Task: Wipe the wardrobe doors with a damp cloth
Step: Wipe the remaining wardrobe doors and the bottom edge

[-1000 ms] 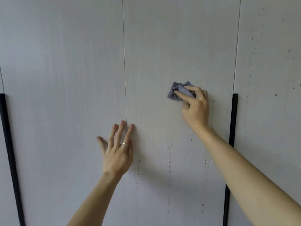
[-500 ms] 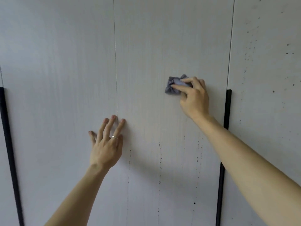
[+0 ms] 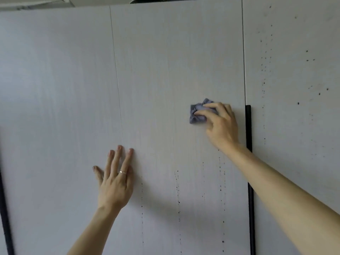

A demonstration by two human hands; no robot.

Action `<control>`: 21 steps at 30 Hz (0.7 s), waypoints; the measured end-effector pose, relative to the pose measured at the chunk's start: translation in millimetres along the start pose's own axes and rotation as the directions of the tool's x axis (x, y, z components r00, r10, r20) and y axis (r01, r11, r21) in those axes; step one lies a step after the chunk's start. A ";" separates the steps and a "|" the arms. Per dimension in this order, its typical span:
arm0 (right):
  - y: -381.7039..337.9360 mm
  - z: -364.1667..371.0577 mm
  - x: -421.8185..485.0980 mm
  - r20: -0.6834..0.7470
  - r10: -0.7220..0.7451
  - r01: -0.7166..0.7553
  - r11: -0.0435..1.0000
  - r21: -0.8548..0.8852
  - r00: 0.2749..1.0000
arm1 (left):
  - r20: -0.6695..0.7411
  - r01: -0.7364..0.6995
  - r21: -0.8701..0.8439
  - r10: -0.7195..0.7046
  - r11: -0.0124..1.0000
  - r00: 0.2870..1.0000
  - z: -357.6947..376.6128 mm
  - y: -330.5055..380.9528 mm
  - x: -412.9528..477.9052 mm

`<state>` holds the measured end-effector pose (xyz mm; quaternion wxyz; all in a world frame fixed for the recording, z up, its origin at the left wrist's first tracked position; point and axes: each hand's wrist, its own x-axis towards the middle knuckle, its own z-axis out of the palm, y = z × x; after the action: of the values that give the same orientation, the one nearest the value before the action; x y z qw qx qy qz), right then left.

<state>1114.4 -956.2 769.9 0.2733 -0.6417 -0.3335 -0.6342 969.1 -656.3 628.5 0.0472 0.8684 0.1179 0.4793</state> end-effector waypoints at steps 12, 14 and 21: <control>-6.9 -5.7 -163.3 0.086 0.075 -0.074 0.997 -0.018 0.993 | -0.001 -0.001 -0.024 0.001 1.000 1.000 -1.6 1.9 2.5; -1.8 -11.5 -148.0 0.141 0.037 -0.037 0.999 -0.002 0.989 | -0.005 0.003 -0.026 -0.003 1.000 1.000 -1.4 2.2 1.4; 20.8 -18.2 -28.9 -0.117 0.404 -0.389 0.912 0.127 0.907 | -0.065 -0.012 -0.035 0.010 0.999 0.998 10.2 -1.4 1.3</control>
<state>1119.7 -985.7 743.5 0.4514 -0.6351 -0.2075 -0.5916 978.2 -654.4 623.8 0.0561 0.8521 0.1061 0.5094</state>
